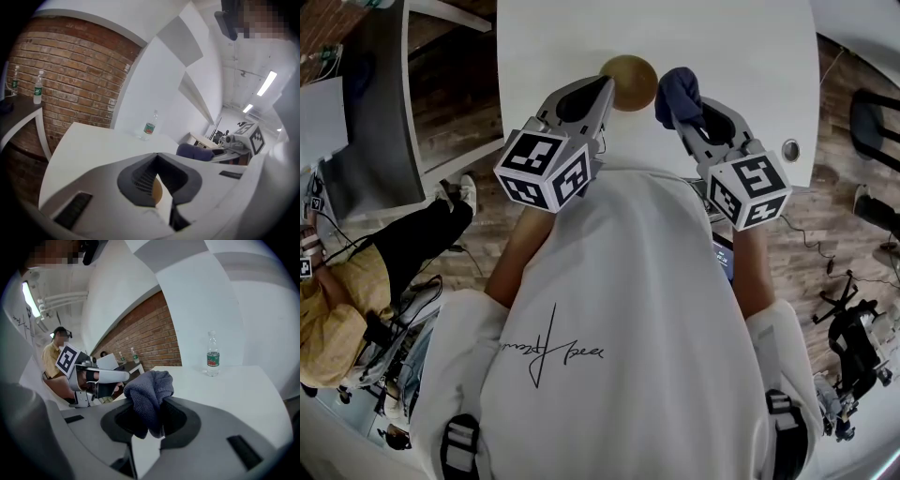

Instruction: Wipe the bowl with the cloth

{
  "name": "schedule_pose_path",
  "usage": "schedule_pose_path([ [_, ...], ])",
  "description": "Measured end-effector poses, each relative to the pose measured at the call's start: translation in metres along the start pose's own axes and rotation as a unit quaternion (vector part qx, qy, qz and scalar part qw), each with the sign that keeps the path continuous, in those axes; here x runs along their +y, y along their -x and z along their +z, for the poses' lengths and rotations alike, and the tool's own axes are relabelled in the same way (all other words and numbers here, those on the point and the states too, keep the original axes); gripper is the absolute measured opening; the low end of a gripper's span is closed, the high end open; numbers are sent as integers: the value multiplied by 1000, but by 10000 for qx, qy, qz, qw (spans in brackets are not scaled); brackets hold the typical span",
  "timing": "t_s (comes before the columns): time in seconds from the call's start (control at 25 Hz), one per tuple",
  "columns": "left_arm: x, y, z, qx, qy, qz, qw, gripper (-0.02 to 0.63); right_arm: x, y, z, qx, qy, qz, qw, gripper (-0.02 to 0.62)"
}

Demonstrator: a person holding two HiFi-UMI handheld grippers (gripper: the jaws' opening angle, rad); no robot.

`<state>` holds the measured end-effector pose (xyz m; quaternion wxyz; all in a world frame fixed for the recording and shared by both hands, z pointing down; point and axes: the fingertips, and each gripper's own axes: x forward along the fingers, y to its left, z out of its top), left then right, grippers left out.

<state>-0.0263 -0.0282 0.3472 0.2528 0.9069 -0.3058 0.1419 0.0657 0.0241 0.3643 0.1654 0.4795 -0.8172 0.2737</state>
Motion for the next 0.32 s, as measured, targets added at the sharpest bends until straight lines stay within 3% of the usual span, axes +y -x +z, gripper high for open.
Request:
schedule_pose_path([
  [0.32,1,-4,-2,41,-106,100,9999,-15,7,-1,1,19,87,110,9999,98],
])
